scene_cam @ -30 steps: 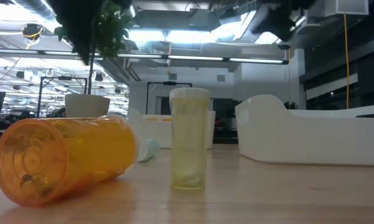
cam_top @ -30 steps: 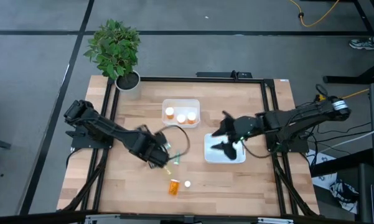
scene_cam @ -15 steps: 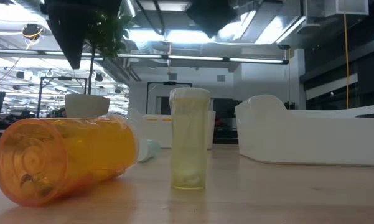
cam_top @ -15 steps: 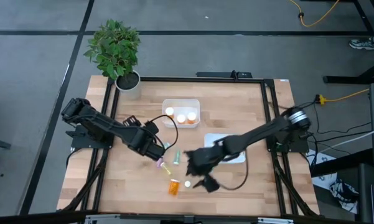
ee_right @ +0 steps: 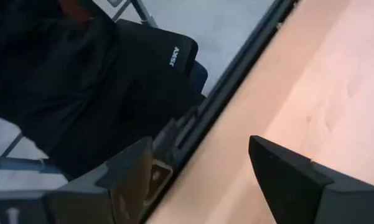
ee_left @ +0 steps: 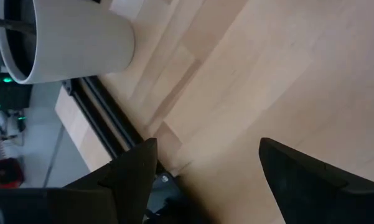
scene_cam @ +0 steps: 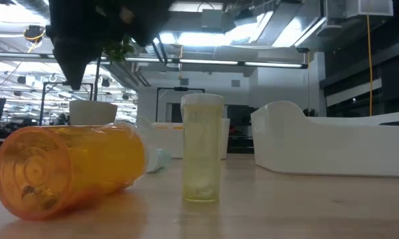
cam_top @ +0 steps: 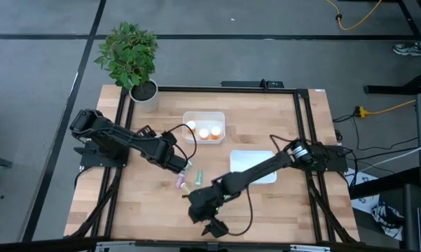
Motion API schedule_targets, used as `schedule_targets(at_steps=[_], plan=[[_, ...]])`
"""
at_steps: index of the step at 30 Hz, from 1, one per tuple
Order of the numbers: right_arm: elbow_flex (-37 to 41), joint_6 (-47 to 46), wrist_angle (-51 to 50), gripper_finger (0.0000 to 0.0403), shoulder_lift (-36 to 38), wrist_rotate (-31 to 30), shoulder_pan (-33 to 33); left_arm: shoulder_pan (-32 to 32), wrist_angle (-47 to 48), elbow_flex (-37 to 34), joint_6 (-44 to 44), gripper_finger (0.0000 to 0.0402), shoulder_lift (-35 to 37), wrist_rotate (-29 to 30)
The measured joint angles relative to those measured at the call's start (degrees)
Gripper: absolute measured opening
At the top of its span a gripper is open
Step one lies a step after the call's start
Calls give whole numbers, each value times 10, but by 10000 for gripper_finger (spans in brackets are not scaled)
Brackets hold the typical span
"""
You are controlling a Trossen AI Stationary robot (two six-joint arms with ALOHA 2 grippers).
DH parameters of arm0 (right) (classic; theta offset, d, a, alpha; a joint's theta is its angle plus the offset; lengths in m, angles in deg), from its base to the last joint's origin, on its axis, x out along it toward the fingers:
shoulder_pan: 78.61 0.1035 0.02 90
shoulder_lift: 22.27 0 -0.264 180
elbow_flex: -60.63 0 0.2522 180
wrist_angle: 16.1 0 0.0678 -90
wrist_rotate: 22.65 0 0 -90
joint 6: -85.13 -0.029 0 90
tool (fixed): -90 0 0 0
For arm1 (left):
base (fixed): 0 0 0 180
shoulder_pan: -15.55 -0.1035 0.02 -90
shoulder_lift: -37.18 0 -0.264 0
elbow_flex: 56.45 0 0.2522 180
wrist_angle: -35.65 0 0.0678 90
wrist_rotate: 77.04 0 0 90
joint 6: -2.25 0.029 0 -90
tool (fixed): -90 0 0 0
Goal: Pick and place medicine bottles into bin by pill shape (circle, oval)
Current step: Put the large orange pill bottle into the top white bin
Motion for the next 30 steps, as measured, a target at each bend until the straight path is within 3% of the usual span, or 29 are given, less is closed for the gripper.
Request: schedule_targets(at_steps=[5,14,18,30], plan=[[-54,-45,-34,240,-42,-26,12,-1,0,-4,1,275,0,0],[-59,-73,-39,198,-63,-29,5,-8,-1,-4,1,275,0,-1],[-59,-66,-67,182,-63,-81,-10,-10,-1,-4,1,275,0,-1],[-57,-46,-84,176,-85,-129,-23,-10,-2,-3,-4,275,0,0]])
